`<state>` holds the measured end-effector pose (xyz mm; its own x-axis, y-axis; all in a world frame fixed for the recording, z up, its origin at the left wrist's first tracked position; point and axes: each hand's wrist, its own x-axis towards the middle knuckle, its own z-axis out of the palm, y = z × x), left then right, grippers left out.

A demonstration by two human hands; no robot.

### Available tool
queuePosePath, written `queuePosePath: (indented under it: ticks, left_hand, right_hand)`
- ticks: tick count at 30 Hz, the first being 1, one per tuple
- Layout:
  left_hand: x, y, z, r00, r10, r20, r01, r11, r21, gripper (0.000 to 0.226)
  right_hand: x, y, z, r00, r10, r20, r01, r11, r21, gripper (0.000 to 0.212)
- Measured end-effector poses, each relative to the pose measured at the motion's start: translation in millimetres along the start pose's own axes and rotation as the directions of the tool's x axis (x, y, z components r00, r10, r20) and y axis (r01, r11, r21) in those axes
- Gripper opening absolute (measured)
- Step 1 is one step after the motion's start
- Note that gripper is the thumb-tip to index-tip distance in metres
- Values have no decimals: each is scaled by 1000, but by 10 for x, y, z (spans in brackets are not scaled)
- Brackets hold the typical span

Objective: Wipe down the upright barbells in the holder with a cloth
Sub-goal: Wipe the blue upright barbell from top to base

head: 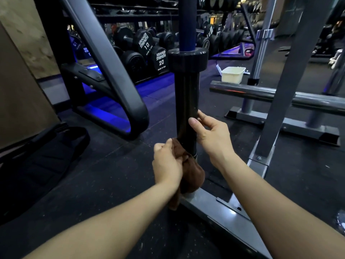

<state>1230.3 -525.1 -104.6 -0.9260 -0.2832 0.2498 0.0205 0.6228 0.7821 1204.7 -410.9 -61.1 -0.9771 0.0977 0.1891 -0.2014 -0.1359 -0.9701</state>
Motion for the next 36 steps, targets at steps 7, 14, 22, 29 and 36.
queuePosePath:
  ticks: [7, 14, 22, 29, 36]
  left_hand:
    - [186, 41, -215, 982, 59, 181, -68, 997, 43, 32]
    - [37, -8, -58, 999, -3, 53, 2, 1000, 21, 18]
    - [158, -5, -172, 985, 82, 154, -79, 997, -22, 32]
    - [250, -80, -113, 988, 44, 151, -34, 997, -67, 37]
    - [341, 67, -278, 971, 56, 233, -87, 988, 125, 40]
  right_hand:
    - [28, 5, 15, 1000, -1, -18, 0, 1000, -22, 40]
    - [42, 33, 7, 1000, 10, -11, -10, 1000, -21, 43]
    - [73, 58, -7, 1000, -1, -31, -1, 999, -37, 44]
    - [107, 119, -20, 999, -33, -29, 32, 999, -41, 40]
    - [60, 16, -15, 999, -12, -35, 6, 984, -179, 45]
